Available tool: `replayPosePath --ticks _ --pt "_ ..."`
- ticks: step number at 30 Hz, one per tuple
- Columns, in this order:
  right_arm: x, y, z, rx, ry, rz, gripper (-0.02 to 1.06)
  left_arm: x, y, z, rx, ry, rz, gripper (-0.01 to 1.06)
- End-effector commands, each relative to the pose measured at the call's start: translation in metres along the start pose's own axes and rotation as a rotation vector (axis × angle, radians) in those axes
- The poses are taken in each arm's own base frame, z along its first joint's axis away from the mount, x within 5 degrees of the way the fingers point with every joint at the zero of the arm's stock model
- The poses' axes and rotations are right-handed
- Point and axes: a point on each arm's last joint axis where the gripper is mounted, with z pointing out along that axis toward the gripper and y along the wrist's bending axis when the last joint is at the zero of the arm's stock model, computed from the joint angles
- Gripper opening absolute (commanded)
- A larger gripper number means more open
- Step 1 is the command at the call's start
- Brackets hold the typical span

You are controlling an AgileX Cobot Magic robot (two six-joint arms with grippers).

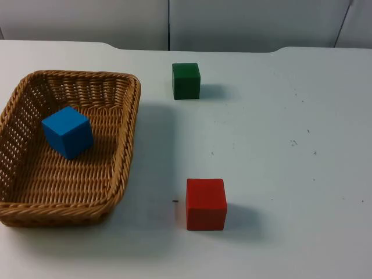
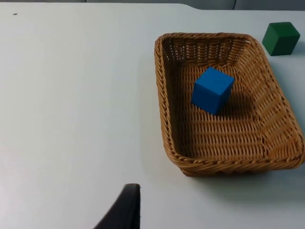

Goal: Pick up the basket with the left hand and place the blue cube into the basket with the right hand.

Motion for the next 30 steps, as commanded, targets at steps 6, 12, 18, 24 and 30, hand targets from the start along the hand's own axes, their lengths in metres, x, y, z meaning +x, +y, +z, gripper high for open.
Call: replayPosePath --ticks 6,12,18,24,30 --pt "0.0 0.0 0.001 0.006 -0.009 0.002 1.05 0.0 -0.001 0.0 0.013 -0.016 0.001 1.05" --pt "0.0 0.0 0.001 0.006 -0.009 0.002 1.05 0.0 0.002 -0.001 0.025 -0.012 0.026 1.05" --pt "0.0 0.0 0.001 0.006 -0.009 0.002 1.05 0.001 0.006 -0.001 -0.003 -0.007 0.057 1.05" --pt "0.0 0.0 0.001 0.006 -0.009 0.002 1.05 0.0 0.011 -0.001 -0.009 -0.011 0.101 1.05" --pt "0.0 0.0 0.001 0.006 -0.009 0.002 1.05 0.0 0.011 -0.001 0.002 -0.011 0.1 1.05"
